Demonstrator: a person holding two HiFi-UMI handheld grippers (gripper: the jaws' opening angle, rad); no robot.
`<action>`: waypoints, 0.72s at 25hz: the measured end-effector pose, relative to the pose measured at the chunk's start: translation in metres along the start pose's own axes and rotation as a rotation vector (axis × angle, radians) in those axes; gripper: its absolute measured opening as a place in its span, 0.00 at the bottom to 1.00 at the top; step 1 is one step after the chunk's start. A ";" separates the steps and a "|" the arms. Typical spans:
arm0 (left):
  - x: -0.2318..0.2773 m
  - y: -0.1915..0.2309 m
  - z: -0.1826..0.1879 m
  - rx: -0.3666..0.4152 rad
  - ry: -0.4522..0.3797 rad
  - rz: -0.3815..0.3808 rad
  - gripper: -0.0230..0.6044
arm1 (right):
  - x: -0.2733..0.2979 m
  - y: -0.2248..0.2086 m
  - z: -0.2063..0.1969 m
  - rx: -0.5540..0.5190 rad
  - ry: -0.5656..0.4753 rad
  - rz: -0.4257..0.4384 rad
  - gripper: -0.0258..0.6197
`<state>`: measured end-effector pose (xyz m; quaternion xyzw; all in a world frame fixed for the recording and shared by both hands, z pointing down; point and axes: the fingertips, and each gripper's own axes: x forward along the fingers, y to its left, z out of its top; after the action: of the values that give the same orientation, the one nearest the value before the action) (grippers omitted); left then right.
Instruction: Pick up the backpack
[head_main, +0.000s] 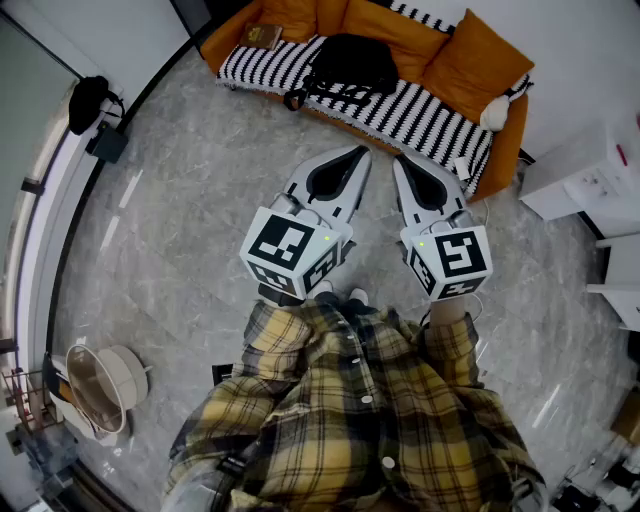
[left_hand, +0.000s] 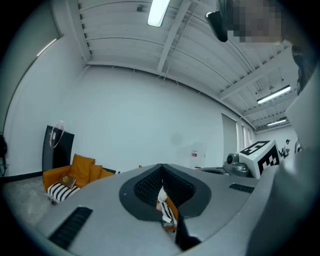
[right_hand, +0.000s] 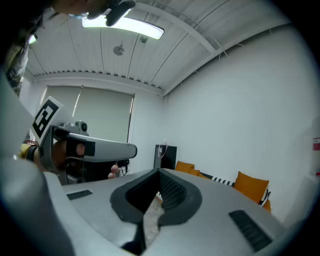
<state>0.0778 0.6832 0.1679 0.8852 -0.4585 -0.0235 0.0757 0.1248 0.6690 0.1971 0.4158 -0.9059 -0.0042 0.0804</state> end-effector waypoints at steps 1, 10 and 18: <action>0.003 -0.002 0.000 0.004 0.000 0.001 0.06 | -0.001 -0.003 0.000 0.001 -0.006 0.000 0.06; 0.010 -0.015 0.001 0.014 -0.013 0.043 0.06 | -0.018 -0.016 -0.004 0.008 -0.020 0.025 0.06; 0.015 -0.002 0.000 0.013 -0.030 0.092 0.06 | -0.014 -0.027 -0.012 0.011 -0.018 0.043 0.06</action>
<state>0.0885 0.6720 0.1680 0.8631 -0.5000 -0.0302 0.0642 0.1559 0.6633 0.2053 0.3965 -0.9154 -0.0012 0.0699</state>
